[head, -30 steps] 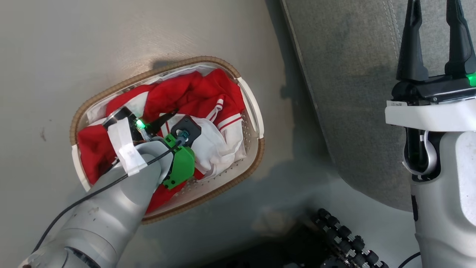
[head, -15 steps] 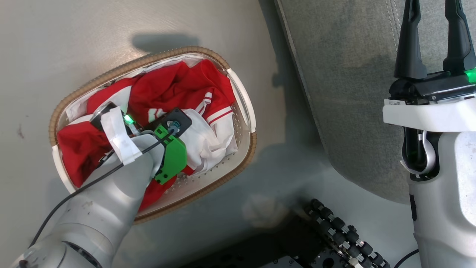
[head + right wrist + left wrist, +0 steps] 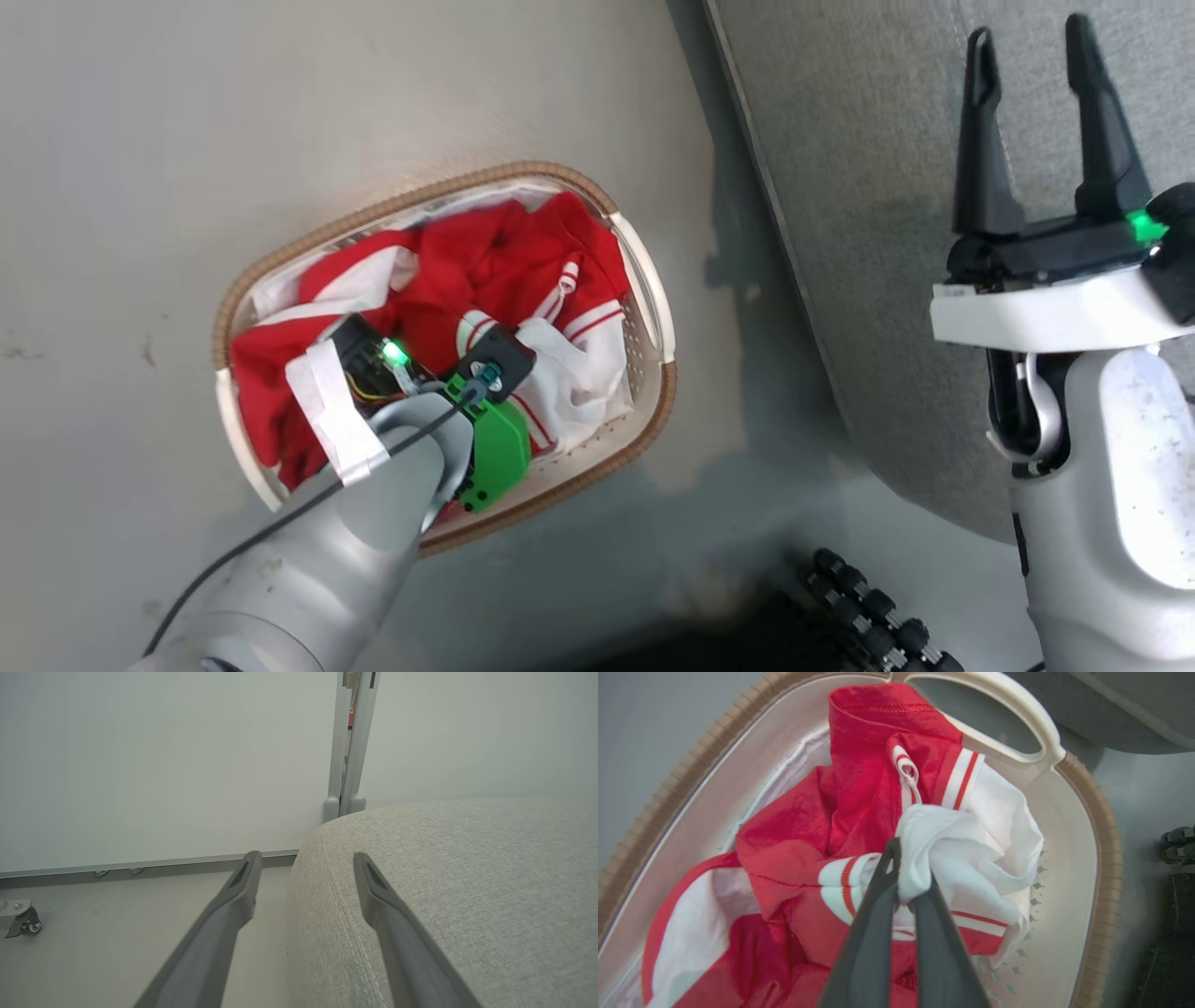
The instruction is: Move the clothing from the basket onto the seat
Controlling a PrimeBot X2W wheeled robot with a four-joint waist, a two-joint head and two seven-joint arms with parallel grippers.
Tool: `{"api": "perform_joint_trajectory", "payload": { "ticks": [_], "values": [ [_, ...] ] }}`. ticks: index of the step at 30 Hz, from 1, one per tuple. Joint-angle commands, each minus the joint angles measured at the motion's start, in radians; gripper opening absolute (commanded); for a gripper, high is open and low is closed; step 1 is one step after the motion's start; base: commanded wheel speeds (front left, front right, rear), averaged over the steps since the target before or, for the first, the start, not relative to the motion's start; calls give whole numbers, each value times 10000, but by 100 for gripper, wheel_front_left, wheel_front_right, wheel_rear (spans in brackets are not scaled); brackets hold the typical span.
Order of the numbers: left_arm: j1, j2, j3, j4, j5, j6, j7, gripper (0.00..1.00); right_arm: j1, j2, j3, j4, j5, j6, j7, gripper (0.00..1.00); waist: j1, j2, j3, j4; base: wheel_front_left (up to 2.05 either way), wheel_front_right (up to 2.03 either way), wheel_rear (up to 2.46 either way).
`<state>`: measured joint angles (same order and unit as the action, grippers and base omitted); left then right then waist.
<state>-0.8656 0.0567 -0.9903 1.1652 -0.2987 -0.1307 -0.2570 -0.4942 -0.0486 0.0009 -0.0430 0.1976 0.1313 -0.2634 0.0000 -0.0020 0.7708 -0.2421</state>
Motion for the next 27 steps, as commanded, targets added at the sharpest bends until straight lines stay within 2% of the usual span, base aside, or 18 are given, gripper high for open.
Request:
{"api": "perform_joint_trajectory", "payload": {
  "ticks": [1, 5, 16, 27],
  "values": [
    [224, -14, -9, -164, -10, 3, -83, 0, 231, -35, -18, 113, -132, -10, -21, 100, 0, 20, -882, 584, 0, 0, 0],
    [578, 2, 105, -1012, -72, 52, -83, 0, 568, -38, -67, 398, -395, -10, -21, 100, 0, 20, -1688, 947, 0, 0, 0],
    [1319, 847, 277, -3400, 380, 73, -77, 0, 1716, -36, -110, 1260, -923, -10, -21, 100, 0, 20, -3990, 1786, 0, 0, 0],
    [436, 1840, -417, -4550, 681, 5, 58, 0, 2585, -36, 178, 1809, -1046, -10, -21, 100, 0, 20, -5693, 2014, 0, 0, 0]
  ]
}}
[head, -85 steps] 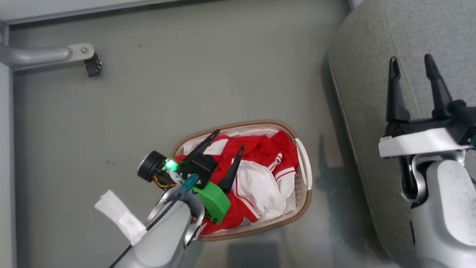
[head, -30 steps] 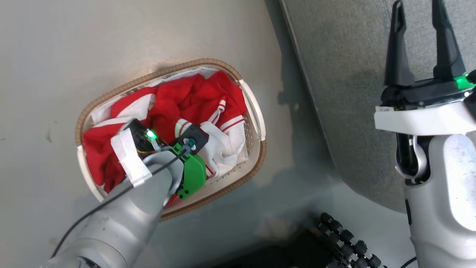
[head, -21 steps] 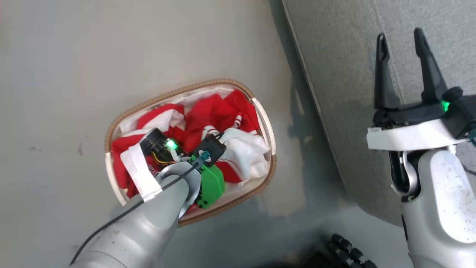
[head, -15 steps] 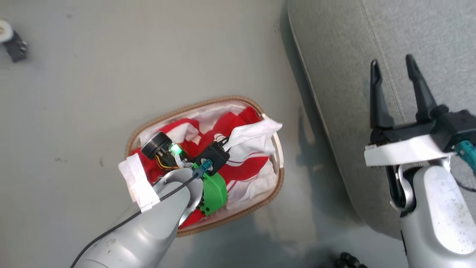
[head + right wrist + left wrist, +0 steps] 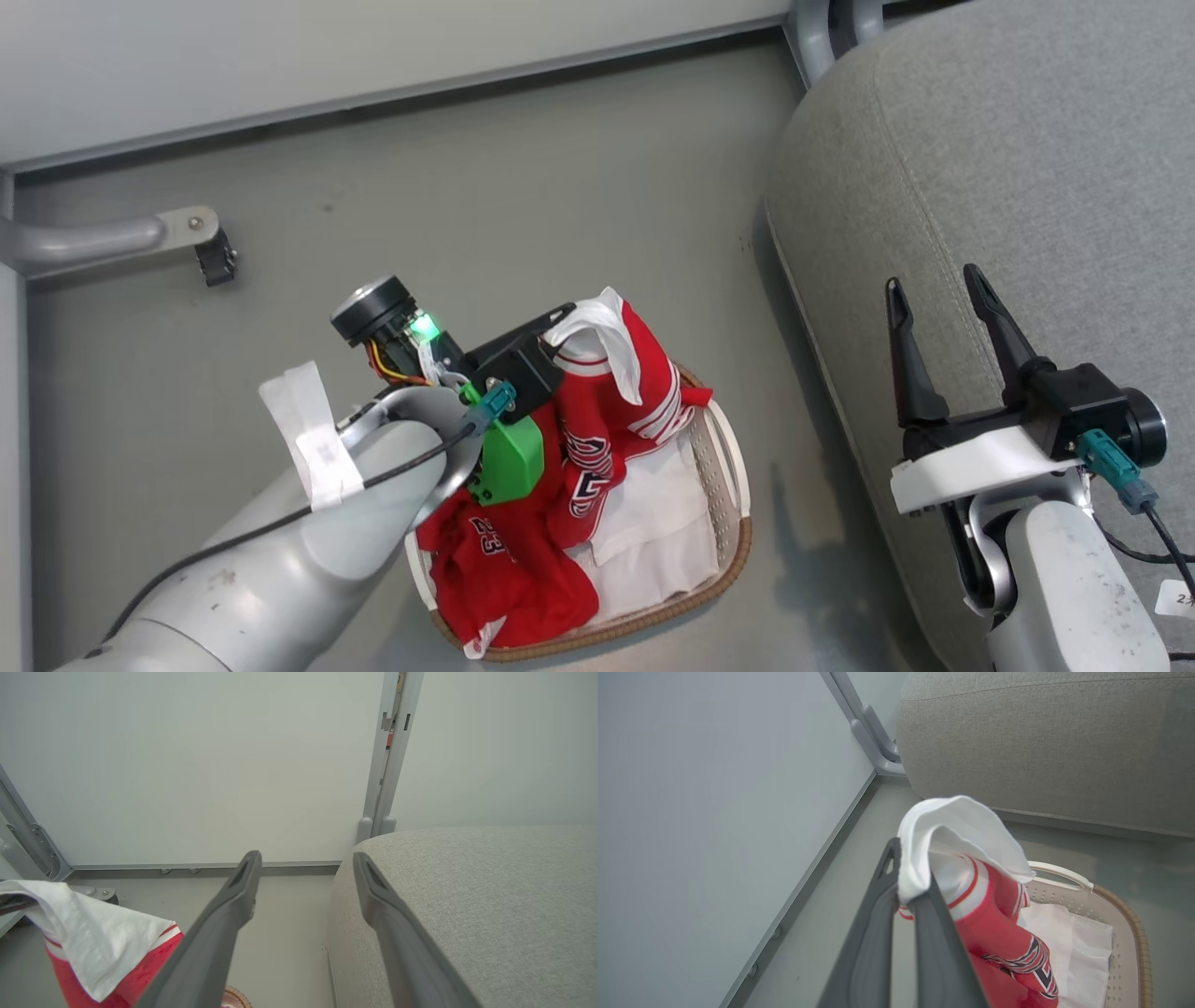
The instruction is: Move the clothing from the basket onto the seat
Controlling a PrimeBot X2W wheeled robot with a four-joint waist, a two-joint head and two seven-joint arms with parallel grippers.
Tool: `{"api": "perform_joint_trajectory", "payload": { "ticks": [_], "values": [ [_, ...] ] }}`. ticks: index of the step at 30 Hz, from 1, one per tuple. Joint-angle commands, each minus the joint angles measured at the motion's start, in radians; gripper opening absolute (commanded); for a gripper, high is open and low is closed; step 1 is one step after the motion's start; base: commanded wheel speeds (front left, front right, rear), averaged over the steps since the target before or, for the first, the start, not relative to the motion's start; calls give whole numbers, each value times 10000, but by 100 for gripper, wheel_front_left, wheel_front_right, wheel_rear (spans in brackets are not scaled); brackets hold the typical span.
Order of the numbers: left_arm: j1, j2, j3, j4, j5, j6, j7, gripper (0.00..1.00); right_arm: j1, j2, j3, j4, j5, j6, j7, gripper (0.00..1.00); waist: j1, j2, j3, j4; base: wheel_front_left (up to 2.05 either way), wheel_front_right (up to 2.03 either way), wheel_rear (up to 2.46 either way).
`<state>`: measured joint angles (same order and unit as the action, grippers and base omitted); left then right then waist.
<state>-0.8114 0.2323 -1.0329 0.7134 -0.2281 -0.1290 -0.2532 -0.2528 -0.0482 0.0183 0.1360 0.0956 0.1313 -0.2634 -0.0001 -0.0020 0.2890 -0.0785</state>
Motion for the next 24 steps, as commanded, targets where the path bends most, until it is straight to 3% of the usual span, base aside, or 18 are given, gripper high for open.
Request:
{"api": "perform_joint_trajectory", "payload": {
  "ticks": [1, 11, 24],
  "values": [
    [-243, 195, -96, -203, -124, -18, 111, 0, 233, -40, 50, 41, -21, -10, -21, 100, 1, 20, -968, 379, 0, 0, 0],
    [-1886, 1393, 174, -1948, -1177, -8, 991, 0, 251, -37, 744, 270, -145, -10, -21, 100, 1, 20, -1455, 296, 0, 0, 0],
    [-3094, 1884, 918, -3378, -1681, 155, 1464, 0, -525, -37, 1770, 789, -386, -10, -21, 100, 1, 20, -1533, 236, 0, 0, 0]
  ]
}}
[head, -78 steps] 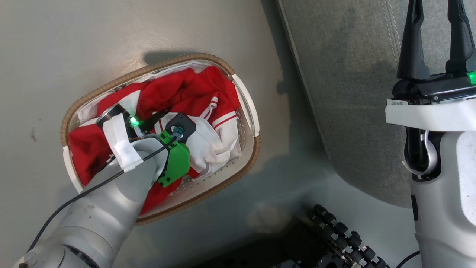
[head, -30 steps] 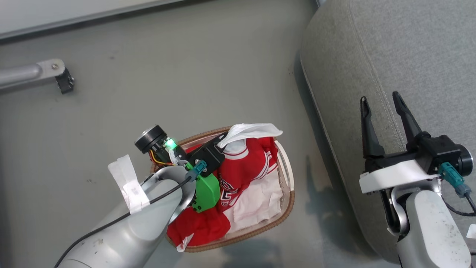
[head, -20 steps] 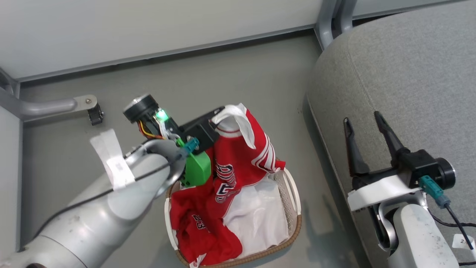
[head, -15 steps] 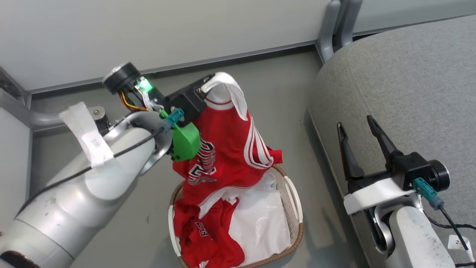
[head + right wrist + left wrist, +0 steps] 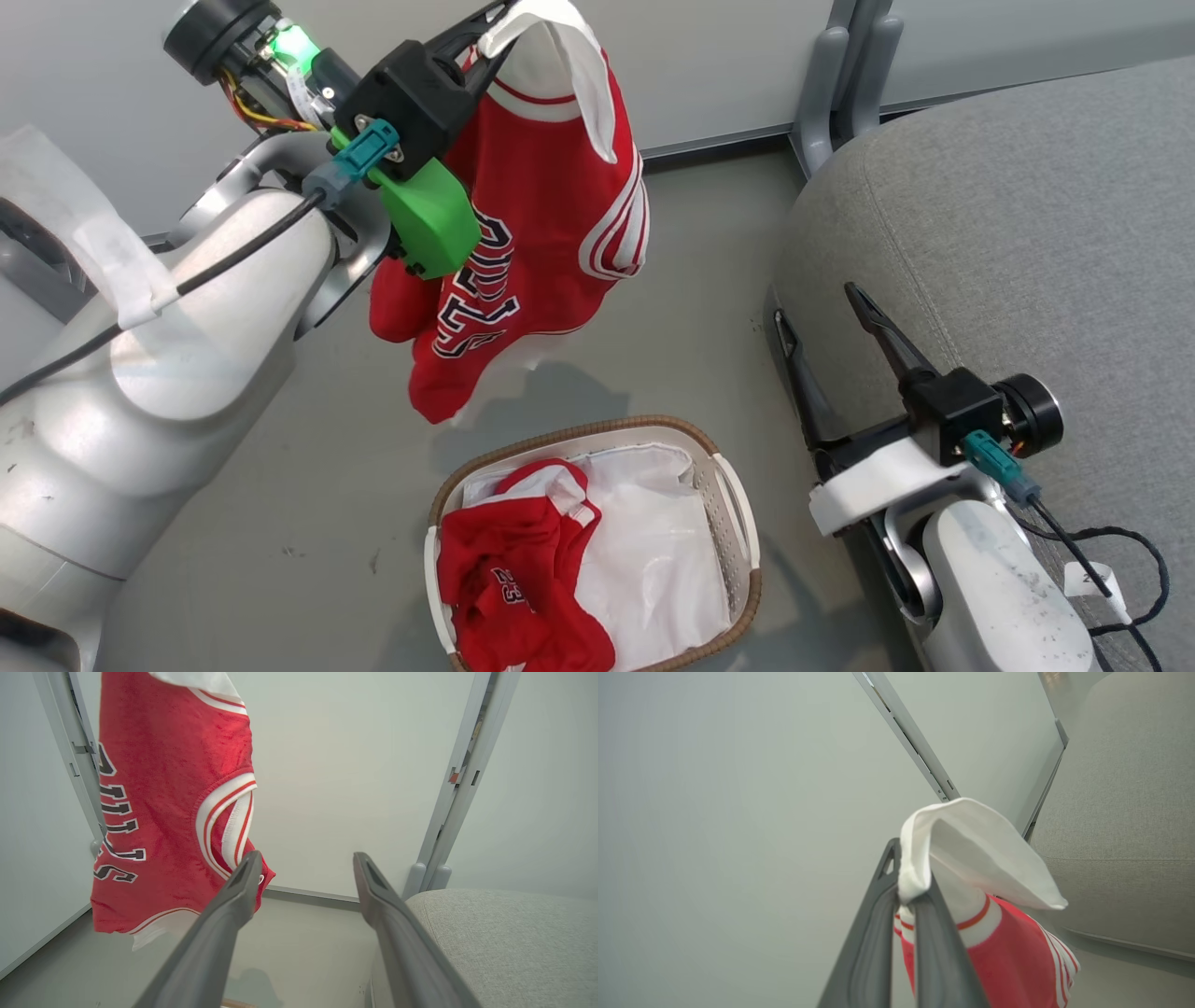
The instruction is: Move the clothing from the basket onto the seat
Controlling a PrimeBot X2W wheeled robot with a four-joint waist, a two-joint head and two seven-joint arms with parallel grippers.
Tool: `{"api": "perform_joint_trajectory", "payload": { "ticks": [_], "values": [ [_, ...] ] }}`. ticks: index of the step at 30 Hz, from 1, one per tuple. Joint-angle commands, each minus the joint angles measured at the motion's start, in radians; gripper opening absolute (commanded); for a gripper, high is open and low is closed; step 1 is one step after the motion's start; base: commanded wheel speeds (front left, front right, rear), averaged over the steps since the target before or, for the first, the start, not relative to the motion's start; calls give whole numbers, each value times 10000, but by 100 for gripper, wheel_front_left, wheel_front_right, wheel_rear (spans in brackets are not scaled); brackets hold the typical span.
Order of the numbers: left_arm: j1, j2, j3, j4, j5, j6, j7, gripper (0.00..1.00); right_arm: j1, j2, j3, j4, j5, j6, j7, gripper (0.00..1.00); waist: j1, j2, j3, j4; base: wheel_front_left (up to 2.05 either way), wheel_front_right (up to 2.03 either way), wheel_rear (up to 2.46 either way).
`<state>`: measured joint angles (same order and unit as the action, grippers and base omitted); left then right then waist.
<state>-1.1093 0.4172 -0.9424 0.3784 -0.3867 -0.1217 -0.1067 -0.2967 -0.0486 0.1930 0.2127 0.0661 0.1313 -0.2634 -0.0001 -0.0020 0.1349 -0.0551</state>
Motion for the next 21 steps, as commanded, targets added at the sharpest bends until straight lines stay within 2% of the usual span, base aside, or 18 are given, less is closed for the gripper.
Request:
{"api": "perform_joint_trajectory", "payload": {
  "ticks": [1, 13, 21],
  "values": [
    [-181, 36, 38, -75, -105, 89, -11, 0, -158, -35, 112, 92, -118, -10, -21, 100, 1, 20, 21, 4, 0, 0, 0],
    [-396, -120, -44, -775, -132, 188, -68, 0, -1167, -34, 545, 1231, -914, -10, -20, 100, 1, 20, 91, 174, 0, 0, 0],
    [-324, -285, -329, -1330, -149, 134, -24, 0, -2038, -62, 1547, 2594, -1082, -10, -20, 100, 1, 20, -24, 325, 0, 0, 0]
  ]
}}
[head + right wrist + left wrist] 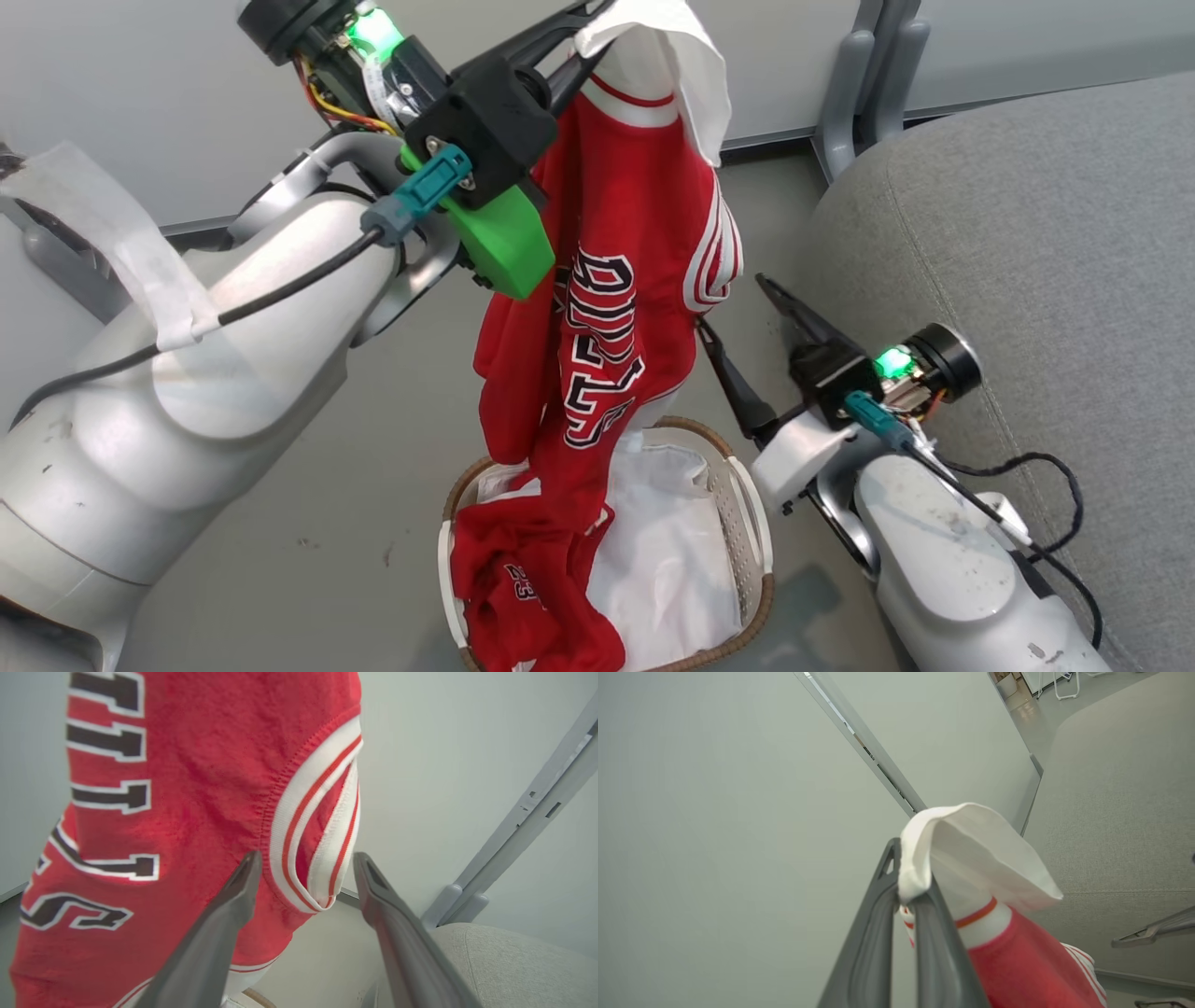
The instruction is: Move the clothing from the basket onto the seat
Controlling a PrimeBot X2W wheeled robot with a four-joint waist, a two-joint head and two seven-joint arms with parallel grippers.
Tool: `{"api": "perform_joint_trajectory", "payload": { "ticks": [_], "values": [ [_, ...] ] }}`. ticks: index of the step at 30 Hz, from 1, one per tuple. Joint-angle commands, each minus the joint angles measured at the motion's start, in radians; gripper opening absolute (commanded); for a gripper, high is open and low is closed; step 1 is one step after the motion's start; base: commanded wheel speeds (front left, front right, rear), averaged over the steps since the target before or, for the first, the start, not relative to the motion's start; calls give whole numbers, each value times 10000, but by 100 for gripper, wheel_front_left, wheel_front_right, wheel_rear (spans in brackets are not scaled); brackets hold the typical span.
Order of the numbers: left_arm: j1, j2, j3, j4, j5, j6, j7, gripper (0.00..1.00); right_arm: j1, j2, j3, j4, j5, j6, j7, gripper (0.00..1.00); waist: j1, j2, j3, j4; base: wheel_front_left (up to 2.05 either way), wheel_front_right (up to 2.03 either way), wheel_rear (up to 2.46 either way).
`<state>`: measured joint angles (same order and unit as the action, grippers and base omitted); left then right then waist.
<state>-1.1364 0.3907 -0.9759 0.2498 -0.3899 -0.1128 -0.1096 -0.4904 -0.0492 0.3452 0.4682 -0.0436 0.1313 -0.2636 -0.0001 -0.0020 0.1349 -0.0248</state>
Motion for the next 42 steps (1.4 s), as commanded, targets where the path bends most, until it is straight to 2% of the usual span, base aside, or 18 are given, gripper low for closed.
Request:
{"api": "perform_joint_trajectory", "payload": {
  "ticks": [1, 13, 21, 26, 32, 37, 38, 41, 42],
  "values": [
    [-20, -43, -19, -108, -107, 45, 10, 0, -229, -121, 216, 234, 91, -10, -19, 100, 1, 20, -46, 42, 0, 0, 0],
    [220, -137, -197, -467, -232, 103, 11, 0, -1784, -710, 2266, 2548, 1273, -12, -18, 100, 1, 20, -263, 233, 0, 0, 0],
    [195, -320, -427, -607, -269, 59, 9, 0, -2858, -957, 3858, 3182, 2009, -12, -18, 100, 1, 20, -241, 352, 0, 0, 0],
    [119, -413, -505, -593, -300, 35, -29, 0, -3362, -1087, 5041, 2992, 2450, -12, -18, 100, 1, 20, -215, 426, 0, 0, 0],
    [220, -360, -484, -426, -413, 90, -137, 0, -3775, -1446, 6324, 1958, 3321, -12, -19, 100, 1, 20, -144, 472, 0, 0, 0],
    [268, -260, -460, -303, -481, 149, -190, 0, -3755, -1672, 6015, 1020, 3214, -12, -19, 100, 1, 20, -20, 461, 0, 0, 0],
    [258, -241, -455, -282, -493, 151, -221, 0, -3662, -1660, 5841, 910, 3174, -12, -18, 61, 1, 20, 7, 458, 0, 0, 0],
    [258, -243, -444, -260, -528, 180, -247, 0, -3497, -1589, 5550, 730, 3055, -12, -18, 18, 1, 20, 59, 460, 0, 0, 0],
    [266, -249, -436, -257, -553, 189, -261, 0, -3458, -1559, 5478, 661, 3051, -12, -18, 0, 1, 20, 73, 462, 0, 0, 0]
  ]
}}
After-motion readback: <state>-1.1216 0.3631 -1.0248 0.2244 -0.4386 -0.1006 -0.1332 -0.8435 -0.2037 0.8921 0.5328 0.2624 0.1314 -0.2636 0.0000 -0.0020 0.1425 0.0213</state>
